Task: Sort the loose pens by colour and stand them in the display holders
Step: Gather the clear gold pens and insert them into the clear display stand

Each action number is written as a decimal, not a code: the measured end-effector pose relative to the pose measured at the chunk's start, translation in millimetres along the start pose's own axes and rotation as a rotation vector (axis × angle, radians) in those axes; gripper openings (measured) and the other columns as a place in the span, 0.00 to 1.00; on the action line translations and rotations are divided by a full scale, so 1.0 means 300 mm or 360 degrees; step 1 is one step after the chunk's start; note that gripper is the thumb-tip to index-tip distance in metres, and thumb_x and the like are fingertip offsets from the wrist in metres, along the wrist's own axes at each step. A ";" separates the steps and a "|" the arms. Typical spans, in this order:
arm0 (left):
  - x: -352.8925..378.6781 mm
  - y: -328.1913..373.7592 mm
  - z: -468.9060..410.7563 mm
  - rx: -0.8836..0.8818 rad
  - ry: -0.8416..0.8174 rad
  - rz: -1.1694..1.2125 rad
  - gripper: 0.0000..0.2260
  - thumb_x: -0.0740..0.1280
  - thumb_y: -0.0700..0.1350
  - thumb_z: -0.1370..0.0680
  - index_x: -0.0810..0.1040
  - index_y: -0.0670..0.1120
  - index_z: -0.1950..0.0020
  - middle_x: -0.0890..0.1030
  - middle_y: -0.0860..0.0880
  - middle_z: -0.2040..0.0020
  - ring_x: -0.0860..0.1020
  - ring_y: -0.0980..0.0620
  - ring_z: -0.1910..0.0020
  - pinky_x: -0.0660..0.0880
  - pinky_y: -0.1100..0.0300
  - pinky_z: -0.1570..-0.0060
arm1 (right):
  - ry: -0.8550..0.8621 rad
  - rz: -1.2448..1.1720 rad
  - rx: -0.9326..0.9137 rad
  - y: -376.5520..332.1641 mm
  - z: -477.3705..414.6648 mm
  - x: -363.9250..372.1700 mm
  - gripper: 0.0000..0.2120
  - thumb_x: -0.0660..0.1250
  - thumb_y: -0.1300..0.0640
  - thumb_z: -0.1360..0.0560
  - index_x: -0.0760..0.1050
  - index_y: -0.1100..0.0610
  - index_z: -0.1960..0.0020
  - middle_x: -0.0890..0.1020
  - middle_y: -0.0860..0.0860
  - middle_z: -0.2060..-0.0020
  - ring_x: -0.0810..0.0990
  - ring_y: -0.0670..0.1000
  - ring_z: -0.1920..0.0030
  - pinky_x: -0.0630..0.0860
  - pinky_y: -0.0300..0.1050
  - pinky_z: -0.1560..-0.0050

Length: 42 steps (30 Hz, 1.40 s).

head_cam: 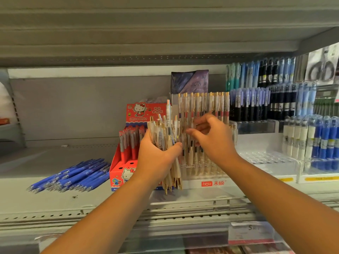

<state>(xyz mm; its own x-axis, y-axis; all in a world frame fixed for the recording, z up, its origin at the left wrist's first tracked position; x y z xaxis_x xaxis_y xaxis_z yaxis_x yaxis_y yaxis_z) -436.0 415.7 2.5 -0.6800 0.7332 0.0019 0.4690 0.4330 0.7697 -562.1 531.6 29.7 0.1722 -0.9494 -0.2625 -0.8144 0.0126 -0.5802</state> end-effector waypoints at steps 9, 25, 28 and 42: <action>-0.004 -0.008 -0.006 0.0021 0.0012 0.0002 0.17 0.75 0.37 0.28 0.77 0.52 0.44 0.85 0.59 0.54 0.83 0.59 0.55 0.78 0.69 0.59 | -0.0271 0.0053 0.0128 0.039 0.012 0.010 0.09 0.74 0.55 0.27 0.74 0.47 0.56 0.82 0.47 0.61 0.81 0.42 0.65 0.77 0.34 0.66; 0.001 -0.021 -0.006 -0.0045 -0.0063 0.0091 0.18 0.75 0.38 0.28 0.77 0.53 0.43 0.85 0.57 0.52 0.84 0.58 0.53 0.80 0.64 0.56 | -0.0045 0.0069 -0.0057 -0.037 0.043 -0.021 0.03 0.68 0.53 0.23 0.79 0.50 0.50 0.80 0.45 0.59 0.77 0.41 0.59 0.71 0.34 0.60; 0.003 -0.019 -0.006 -0.0055 -0.0084 0.0097 0.18 0.75 0.37 0.28 0.77 0.52 0.43 0.86 0.53 0.53 0.85 0.53 0.53 0.81 0.52 0.52 | -0.0235 -0.0425 0.0099 -0.095 0.045 -0.015 0.03 0.69 0.52 0.23 0.80 0.50 0.51 0.83 0.48 0.59 0.79 0.42 0.62 0.75 0.35 0.65; 0.012 -0.021 -0.009 -0.0136 -0.0111 0.0171 0.22 0.77 0.44 0.35 0.78 0.50 0.42 0.86 0.49 0.52 0.85 0.47 0.52 0.81 0.41 0.52 | -0.0678 -0.0881 0.0673 -0.113 0.053 0.022 0.05 0.66 0.62 0.21 0.76 0.63 0.54 0.80 0.55 0.64 0.82 0.48 0.66 0.80 0.42 0.64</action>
<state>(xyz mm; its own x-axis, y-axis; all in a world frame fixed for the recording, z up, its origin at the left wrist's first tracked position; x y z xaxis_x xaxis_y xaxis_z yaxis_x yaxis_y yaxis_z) -443.0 414.0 -0.6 -0.5863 0.8088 0.0452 0.4854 0.3060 0.8190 -524.4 530.0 35.4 0.7537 -0.6530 -0.0738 -0.2864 -0.2252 -0.9313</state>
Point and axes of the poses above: each hand's wrist, its own z-axis away from the middle knuckle, its own x-axis out of the palm, y = z × x, the point moved 3 cm from there along -z, towards the middle knuckle
